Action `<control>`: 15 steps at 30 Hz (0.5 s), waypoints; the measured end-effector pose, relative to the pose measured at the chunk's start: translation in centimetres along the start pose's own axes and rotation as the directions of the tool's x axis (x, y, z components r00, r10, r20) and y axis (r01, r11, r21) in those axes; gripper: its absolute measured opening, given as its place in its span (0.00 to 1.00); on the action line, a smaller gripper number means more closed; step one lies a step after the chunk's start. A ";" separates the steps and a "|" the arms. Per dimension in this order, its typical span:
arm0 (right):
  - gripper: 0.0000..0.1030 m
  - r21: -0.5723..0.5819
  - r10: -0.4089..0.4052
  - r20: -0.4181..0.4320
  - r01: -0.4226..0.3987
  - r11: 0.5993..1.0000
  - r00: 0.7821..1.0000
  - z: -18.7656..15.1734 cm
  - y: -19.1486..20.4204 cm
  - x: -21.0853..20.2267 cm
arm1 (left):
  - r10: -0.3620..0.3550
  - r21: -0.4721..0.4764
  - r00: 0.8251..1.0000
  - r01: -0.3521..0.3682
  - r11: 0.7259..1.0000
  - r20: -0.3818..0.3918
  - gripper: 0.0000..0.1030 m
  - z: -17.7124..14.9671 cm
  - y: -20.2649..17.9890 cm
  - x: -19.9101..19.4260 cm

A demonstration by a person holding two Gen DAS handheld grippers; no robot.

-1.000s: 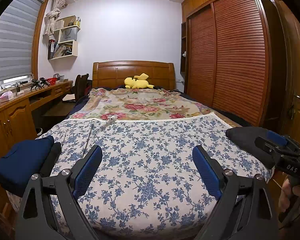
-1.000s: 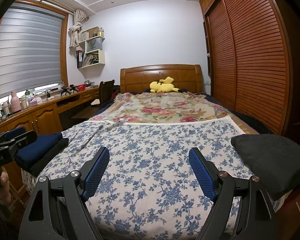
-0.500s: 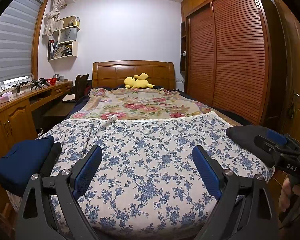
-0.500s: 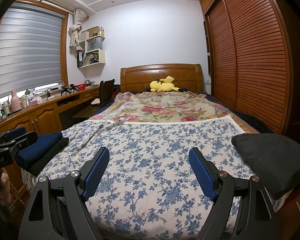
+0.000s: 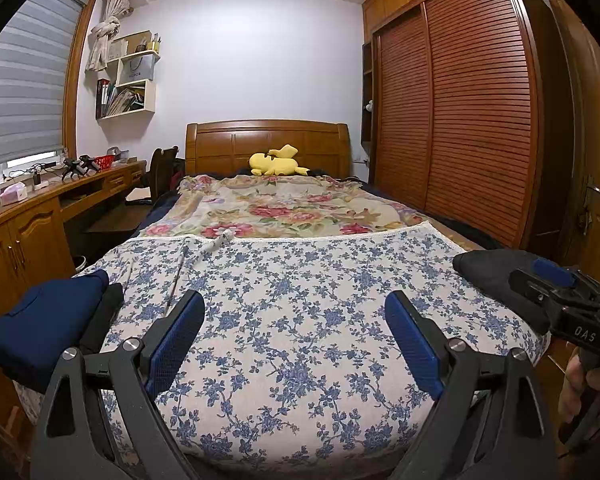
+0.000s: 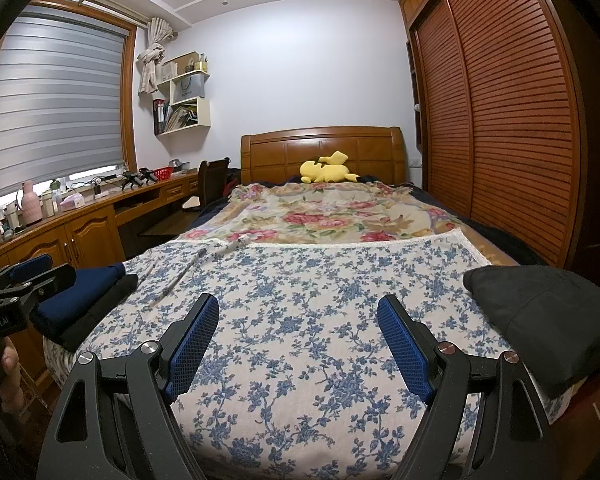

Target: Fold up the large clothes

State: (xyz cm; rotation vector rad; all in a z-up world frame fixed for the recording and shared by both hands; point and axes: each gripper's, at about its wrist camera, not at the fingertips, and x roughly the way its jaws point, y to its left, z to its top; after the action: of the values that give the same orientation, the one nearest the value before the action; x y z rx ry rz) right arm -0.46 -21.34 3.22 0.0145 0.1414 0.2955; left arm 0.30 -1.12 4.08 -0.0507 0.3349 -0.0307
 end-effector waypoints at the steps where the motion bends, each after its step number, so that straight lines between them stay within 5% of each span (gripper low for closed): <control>1: 0.80 0.000 0.000 0.000 0.000 1.000 1.000 0.0 0.0 0.0 | 0.000 0.000 1.000 0.000 1.000 0.000 0.89 0.0 0.0 0.0; 15: 0.81 -0.002 -0.002 -0.001 0.002 1.000 1.000 0.1 0.0 0.0 | 0.001 0.001 1.000 -0.001 1.000 -0.002 0.89 -0.3 0.2 0.0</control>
State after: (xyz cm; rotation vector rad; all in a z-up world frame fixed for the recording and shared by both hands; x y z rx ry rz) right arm -0.47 -21.34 3.29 0.0121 0.1423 0.2938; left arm 0.25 -0.94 3.78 -0.0499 0.3373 -0.0300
